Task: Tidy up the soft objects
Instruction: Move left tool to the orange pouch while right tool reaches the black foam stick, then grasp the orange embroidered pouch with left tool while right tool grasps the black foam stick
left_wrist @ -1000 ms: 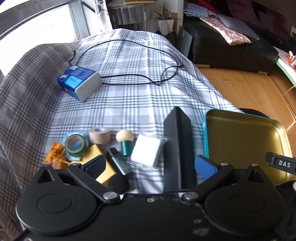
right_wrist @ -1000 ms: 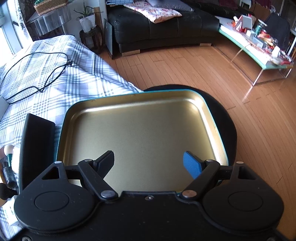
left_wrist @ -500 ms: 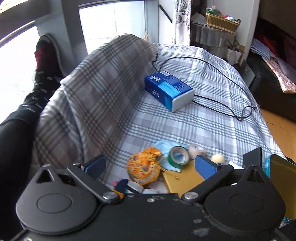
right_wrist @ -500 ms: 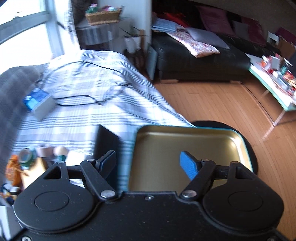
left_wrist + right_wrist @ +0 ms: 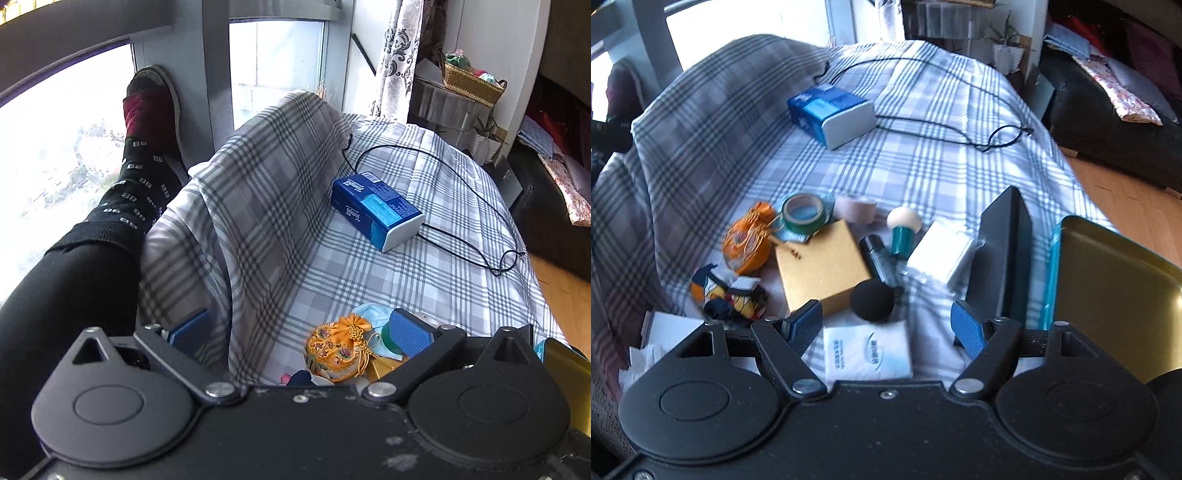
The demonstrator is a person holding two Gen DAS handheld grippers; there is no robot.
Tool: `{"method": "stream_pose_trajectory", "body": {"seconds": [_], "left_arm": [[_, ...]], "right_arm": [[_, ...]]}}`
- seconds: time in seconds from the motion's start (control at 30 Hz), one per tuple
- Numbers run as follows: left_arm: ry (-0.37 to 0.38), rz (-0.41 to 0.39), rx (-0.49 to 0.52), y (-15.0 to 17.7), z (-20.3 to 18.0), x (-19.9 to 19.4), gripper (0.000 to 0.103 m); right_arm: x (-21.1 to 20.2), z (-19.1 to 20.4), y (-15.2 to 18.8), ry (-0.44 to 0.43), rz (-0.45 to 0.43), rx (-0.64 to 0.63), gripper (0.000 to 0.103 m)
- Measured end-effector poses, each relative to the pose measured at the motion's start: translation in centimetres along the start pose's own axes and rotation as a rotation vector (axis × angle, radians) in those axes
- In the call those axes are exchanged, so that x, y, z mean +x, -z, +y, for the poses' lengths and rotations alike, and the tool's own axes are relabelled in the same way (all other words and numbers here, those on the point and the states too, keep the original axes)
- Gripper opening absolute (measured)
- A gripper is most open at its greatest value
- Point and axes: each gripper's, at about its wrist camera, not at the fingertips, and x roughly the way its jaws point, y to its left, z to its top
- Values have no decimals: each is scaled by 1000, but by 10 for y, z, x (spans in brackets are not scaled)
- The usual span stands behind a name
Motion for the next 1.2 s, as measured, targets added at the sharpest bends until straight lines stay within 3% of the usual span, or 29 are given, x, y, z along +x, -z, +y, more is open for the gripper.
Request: {"method": "stream_pose_trajectory", "body": {"seconds": [0.2, 0.37, 0.47, 0.77, 1.03, 1.2], "left_arm": [[-13, 81, -37, 5, 5, 28, 103], [-7, 112, -48, 7, 2, 39, 103], [-9, 133, -54, 9, 2, 47, 103], [24, 157, -70, 12, 3, 53, 103], [37, 159, -102, 12, 9, 51, 103], [39, 167, -107, 12, 9, 53, 103]], "right_arm": [[23, 15, 13, 6, 78, -38, 71], [38, 13, 6, 15, 83, -20, 71], [48, 14, 0, 41, 83, -20, 65], [46, 3, -18, 245, 15, -56, 56], [49, 13, -15, 160, 36, -177, 56], [64, 13, -8, 186, 89, -215, 56]]}}
